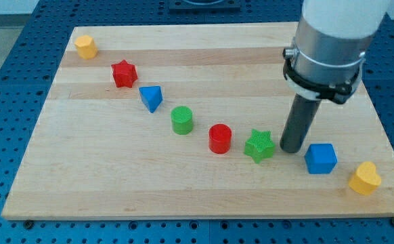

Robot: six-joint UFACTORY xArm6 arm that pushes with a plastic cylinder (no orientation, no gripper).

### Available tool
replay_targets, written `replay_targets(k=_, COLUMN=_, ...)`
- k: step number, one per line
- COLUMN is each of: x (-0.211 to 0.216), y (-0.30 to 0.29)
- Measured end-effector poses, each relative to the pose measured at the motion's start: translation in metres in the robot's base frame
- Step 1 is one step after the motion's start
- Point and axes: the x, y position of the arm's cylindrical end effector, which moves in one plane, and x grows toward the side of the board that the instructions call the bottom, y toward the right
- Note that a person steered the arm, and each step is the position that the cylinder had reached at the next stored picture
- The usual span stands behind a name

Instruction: Push the green circle slightly up

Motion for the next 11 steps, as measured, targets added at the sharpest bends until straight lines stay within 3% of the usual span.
replay_targets(k=2, x=0.068, y=-0.032)
replay_targets(k=3, x=0.074, y=-0.061)
replay_targets(k=6, x=0.053, y=-0.128)
replay_targets(k=8, x=0.012, y=-0.191)
replay_targets(k=11, x=0.004, y=-0.185)
